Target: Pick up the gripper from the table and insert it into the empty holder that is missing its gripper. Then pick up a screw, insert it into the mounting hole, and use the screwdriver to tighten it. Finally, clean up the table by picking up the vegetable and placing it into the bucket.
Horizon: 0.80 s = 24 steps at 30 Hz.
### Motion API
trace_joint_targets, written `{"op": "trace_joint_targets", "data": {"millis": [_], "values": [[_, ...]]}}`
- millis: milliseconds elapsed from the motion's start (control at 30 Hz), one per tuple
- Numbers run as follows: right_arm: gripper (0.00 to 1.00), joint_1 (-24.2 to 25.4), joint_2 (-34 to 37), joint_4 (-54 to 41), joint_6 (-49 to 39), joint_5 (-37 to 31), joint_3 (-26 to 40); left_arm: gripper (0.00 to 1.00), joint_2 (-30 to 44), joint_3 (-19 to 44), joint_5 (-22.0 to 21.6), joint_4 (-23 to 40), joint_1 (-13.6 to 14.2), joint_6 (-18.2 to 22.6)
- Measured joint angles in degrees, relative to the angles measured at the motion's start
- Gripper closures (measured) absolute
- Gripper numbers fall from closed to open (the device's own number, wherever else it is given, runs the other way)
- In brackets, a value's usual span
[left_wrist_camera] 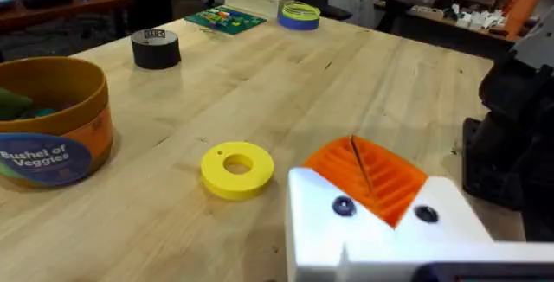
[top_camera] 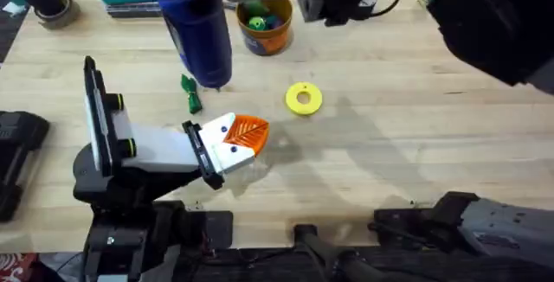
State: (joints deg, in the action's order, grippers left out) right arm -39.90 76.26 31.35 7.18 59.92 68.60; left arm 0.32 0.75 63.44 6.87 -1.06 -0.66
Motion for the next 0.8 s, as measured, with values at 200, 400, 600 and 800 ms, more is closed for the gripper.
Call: {"op": "trace_joint_targets", "data": {"millis": [200, 400, 600, 800], "values": [[0.979, -0.15, 1.30, 0.31, -1.25, 1.86, 0.00, 0.993, 0.00, 0.00, 0.00, 0.00, 0.00, 0.01], [0.979, -1.17, 2.94, 0.32, -1.94, 2.50, -0.42, 0.993, 0.00, 0.00, 0.00, 0.00, 0.00, -0.01], [0.979, -1.29, 2.98, 2.58, -2.51, 2.80, -2.71, 0.993, -0.02, 0.00, 0.00, 0.00, 0.00, -0.01], [0.979, -1.50, 2.98, 3.00, -2.51, 2.80, -4.34, 0.993, 0.00, 0.00, -0.01, 0.00, 0.00, -0.01]]}}
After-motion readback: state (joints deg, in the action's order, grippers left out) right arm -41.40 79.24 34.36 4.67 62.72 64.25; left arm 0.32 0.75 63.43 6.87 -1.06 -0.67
